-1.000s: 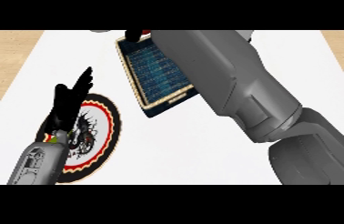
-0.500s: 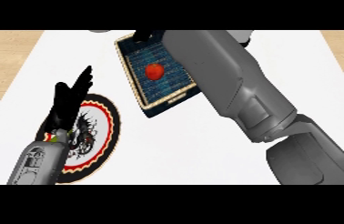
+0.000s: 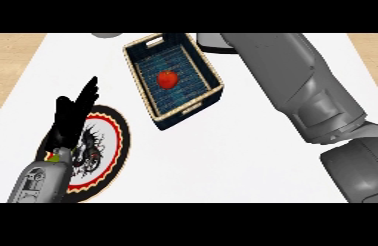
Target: Pick the tomato from the placemat and place it in the basket
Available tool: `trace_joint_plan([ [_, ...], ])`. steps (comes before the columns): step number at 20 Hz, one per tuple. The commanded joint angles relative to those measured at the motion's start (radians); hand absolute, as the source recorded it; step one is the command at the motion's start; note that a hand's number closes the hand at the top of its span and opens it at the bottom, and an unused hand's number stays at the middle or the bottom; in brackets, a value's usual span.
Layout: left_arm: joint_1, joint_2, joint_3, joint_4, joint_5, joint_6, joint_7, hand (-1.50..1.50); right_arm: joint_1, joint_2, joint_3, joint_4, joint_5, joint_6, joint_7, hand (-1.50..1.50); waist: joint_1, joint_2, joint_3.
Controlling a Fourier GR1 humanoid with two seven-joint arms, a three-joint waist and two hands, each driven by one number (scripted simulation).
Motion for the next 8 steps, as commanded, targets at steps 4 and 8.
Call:
trace_joint_plan([
  [4,-0.057,0.003,0.039,0.033,0.014,0.005,0.036,0.0,0.157,-0.129,-0.084,-0.09,-0.066,0.043,-0.034,-1.5,-0.033,-0.006,0.001],
  [8,0.046,0.007,0.018,-0.05,-0.001,0.0,0.022,0.0,0.239,-0.278,-0.113,-0.191,-0.102,0.193,-0.051,-1.5,-0.034,-0.014,0.001],
])
